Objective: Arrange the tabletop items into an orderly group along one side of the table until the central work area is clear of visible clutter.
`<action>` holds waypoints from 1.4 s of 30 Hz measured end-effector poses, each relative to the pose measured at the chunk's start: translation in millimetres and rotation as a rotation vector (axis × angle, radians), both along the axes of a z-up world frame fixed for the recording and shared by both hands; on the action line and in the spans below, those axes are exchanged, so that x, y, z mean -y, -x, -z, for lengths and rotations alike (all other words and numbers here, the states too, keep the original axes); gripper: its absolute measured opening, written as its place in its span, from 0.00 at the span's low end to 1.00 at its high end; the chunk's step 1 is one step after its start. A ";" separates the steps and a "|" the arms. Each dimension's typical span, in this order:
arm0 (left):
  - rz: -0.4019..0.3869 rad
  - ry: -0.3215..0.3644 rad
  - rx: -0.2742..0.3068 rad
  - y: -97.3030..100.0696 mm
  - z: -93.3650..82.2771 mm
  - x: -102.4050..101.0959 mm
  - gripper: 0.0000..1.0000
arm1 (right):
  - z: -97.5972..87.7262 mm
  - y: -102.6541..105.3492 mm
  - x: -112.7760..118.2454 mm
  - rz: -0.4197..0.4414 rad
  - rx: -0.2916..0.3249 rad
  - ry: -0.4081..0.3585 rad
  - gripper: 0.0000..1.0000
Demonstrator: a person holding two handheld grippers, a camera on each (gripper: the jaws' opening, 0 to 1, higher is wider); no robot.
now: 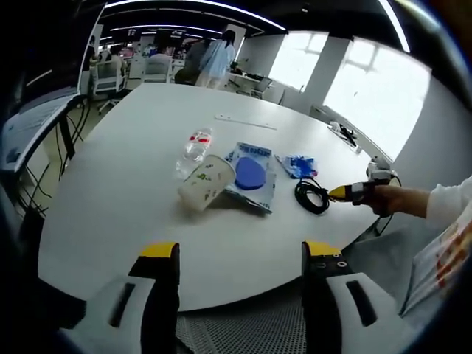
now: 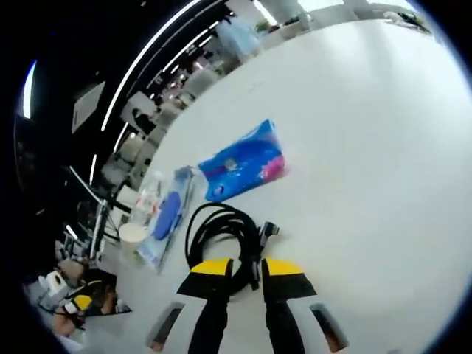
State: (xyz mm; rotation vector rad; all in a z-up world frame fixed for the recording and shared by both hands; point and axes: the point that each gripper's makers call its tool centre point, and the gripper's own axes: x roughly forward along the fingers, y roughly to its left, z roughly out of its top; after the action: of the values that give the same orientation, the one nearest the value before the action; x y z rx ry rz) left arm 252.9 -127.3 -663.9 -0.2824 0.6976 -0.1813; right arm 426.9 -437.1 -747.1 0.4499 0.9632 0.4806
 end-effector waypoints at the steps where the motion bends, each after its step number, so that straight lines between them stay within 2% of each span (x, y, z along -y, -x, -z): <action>1: 0.000 0.001 0.001 -0.2 -0.4 0.3 0.67 | -1.1 -0.2 0.2 -0.008 0.011 0.011 0.20; 7: 0.008 0.003 0.004 -1.1 -0.1 2.8 0.67 | -3.8 4.4 0.8 -0.066 0.066 0.100 0.33; 11: 0.016 0.005 0.005 -1.5 -0.1 5.0 0.67 | -0.5 7.4 0.1 -0.089 0.074 0.141 0.32; 15: 0.021 0.004 0.005 -1.1 0.1 5.7 0.67 | 0.2 4.9 0.3 -0.064 0.074 0.145 0.32; 18: 0.015 0.006 0.011 -0.9 -1.6 4.3 0.67 | -3.9 1.3 0.0 -0.040 0.098 0.145 0.33; 22: 0.007 0.002 0.017 -0.4 -2.8 1.7 0.67 | -11.5 0.4 -5.1 -0.045 0.149 0.132 0.36; 27: 0.007 0.000 0.016 -1.6 -1.4 0.6 0.67 | -23.9 4.9 -13.5 -0.094 0.236 0.157 0.51; 31: 0.018 0.000 0.018 -4.8 -1.3 3.4 0.67 | -30.7 14.5 -18.5 -0.138 0.267 0.174 0.53; 39: 0.046 -0.011 0.021 -12.5 -1.2 5.6 0.67 | -49.4 30.9 -19.3 -0.229 0.397 0.262 0.57; 42: 0.050 -0.012 0.025 -14.6 -1.6 5.4 0.67 | -53.9 35.1 -18.1 -0.235 0.436 0.287 0.59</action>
State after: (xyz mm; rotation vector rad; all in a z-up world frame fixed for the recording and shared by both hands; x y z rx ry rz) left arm 267.5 -132.7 -662.3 -0.2515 0.6811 -0.2278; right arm 391.8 -419.0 -693.2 -0.0325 0.6484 0.6116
